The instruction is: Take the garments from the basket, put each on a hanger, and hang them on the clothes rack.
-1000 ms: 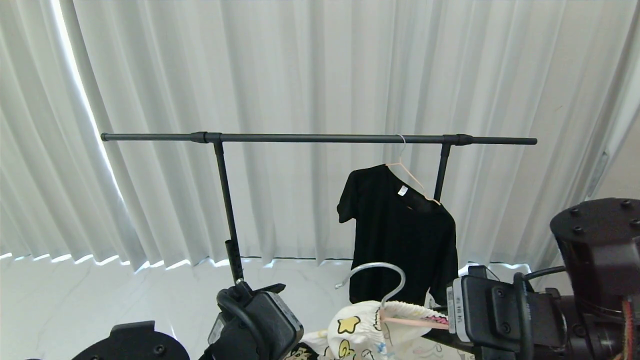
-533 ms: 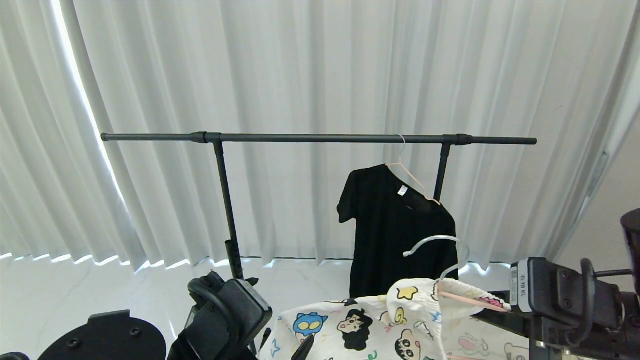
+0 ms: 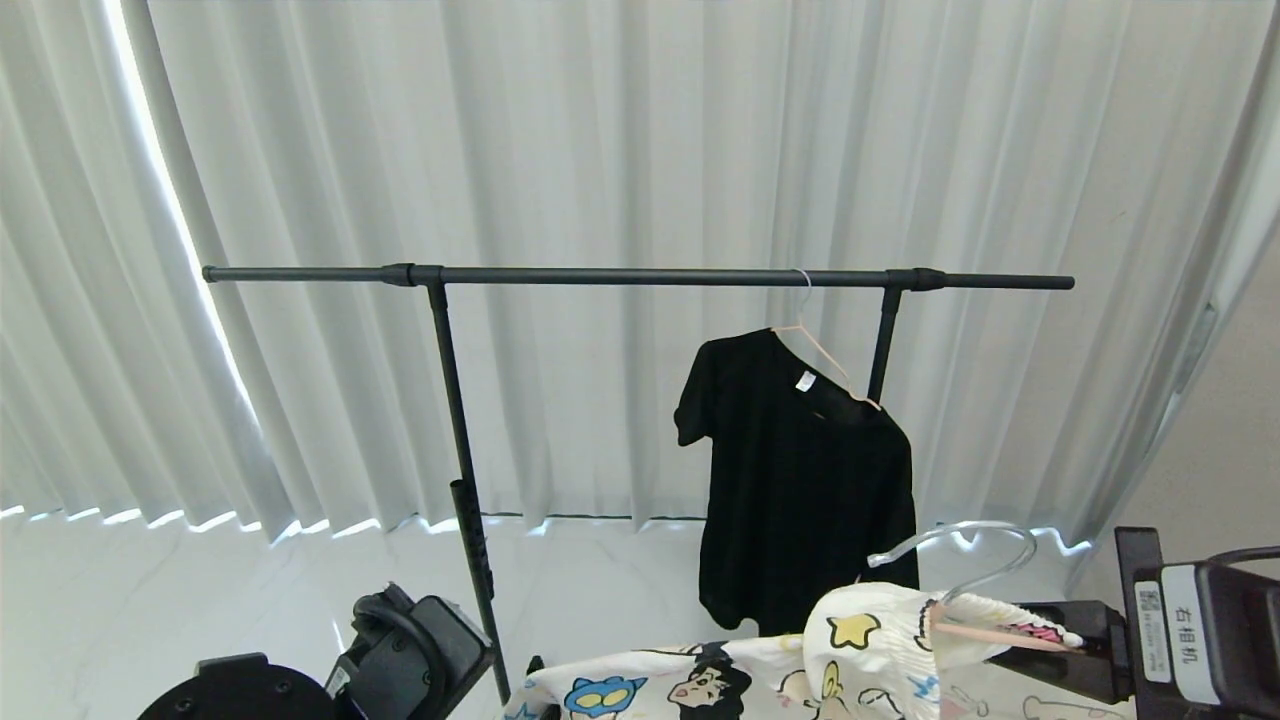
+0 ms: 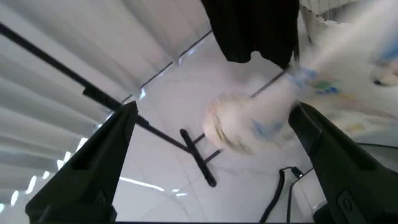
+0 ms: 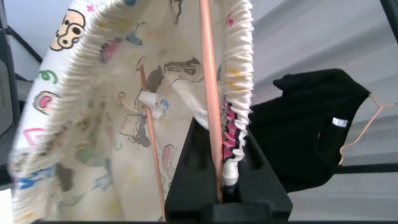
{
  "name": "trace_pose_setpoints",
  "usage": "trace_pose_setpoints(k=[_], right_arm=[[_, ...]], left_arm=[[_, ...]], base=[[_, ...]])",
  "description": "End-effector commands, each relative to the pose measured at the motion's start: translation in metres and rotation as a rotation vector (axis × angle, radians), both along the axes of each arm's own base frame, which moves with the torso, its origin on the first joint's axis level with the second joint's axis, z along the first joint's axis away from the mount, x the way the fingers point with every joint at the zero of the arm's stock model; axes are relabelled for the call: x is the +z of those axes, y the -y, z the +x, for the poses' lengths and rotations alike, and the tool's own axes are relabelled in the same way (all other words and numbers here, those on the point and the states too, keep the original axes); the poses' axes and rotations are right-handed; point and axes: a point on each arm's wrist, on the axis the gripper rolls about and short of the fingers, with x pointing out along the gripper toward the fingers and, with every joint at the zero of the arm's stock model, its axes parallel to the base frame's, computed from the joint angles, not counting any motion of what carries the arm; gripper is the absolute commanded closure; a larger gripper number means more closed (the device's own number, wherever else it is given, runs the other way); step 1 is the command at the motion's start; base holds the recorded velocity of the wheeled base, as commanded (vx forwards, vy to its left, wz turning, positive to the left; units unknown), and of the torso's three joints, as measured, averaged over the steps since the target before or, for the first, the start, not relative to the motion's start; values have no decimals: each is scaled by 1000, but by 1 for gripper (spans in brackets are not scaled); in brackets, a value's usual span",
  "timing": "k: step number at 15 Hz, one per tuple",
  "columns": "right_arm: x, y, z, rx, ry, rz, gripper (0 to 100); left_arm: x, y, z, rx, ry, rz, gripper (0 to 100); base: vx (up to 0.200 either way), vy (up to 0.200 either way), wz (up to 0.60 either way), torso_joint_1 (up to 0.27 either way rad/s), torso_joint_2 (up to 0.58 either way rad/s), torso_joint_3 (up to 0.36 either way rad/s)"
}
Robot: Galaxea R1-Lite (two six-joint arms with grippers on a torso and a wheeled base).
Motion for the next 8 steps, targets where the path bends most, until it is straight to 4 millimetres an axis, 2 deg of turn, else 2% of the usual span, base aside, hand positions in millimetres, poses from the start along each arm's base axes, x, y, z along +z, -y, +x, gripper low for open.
trace_pose_setpoints(k=[1,3,5,6,8], right_arm=[[1,-1,-2,13,5,4,100],[1,-1,-2,13,4,5,100],[1,-1,-2,14,3,5,100],[1,-1,-2,14,2,4,100],[0,-1,-2,10,-1,4,100]], left_arm=[[-2,2,-3,-19,-9,4,0],[-6,3,-12,-63,-22,14,0],[-5,6,-12,-73,-7,-9,0],[-6,7,-11,-68,-4,-19,100],[-8,4,-9,-48,-8,-11,100]], base=[[0,0,0,0,0,0],[0,0,0,0,0,0],[0,0,0,0,0,0],[0,0,0,0,0,0],[0,0,0,0,0,0]])
